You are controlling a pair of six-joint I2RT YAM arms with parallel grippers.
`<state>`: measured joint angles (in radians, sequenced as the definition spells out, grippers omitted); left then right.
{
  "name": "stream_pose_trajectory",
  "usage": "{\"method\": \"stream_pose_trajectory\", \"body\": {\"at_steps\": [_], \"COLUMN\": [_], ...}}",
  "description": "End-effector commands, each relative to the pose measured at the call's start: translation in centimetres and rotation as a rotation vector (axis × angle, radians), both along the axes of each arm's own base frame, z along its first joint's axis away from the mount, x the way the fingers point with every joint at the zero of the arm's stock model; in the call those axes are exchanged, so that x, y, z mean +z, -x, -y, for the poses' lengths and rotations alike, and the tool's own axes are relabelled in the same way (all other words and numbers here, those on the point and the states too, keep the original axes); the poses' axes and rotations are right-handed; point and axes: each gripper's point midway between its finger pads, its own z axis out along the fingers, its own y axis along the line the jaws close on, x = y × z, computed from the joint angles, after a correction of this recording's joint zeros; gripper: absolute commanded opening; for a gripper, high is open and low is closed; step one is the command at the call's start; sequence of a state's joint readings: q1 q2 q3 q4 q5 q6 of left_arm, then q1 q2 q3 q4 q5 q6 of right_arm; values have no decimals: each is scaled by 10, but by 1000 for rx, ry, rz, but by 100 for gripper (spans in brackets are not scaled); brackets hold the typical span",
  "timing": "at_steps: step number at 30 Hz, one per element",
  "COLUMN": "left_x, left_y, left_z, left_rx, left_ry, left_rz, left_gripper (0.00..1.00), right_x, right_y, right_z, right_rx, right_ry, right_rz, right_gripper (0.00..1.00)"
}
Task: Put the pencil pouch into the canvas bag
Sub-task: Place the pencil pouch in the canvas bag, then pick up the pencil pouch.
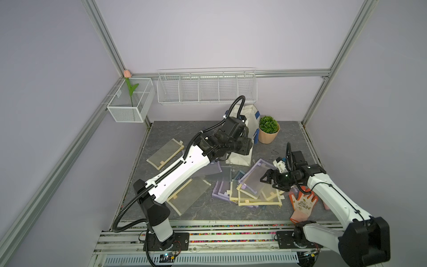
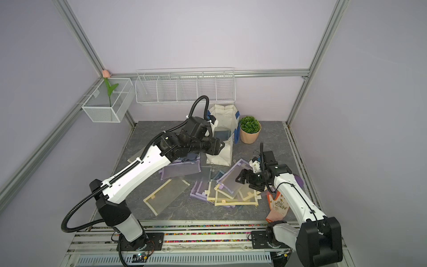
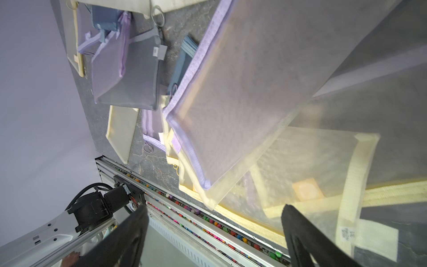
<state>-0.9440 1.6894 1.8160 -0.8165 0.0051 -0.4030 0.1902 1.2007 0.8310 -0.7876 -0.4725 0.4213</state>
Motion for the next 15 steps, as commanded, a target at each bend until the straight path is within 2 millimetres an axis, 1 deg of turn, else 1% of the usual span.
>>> {"method": "stream_pose_trajectory", "body": {"at_steps": [1, 4, 8, 10, 15], "left_x": [-75, -106, -143, -162, -196], "left_y": [30, 41, 42, 40, 24], "left_z": [24, 28, 31, 32, 25], "left_rx": [-66, -51, -18, -3, 29], "left_ry": [21, 36, 58, 56, 18], "left_rz": [-239, -307, -373, -404, -491], "left_gripper": [60, 60, 59, 59, 59], "right_x": [-8, -13, -19, -23, -28], "right_y": [-13, -22, -30, -34, -43], "right_z": [-4, -8, -10, -12, -14], "right_rx": [-1, -10, -18, -16, -24], "right_ry": [-31, -63, -81, -90, -99], "right_rz": [31, 39, 48, 43, 47], "right_gripper": [94, 97, 100, 98, 94]}}
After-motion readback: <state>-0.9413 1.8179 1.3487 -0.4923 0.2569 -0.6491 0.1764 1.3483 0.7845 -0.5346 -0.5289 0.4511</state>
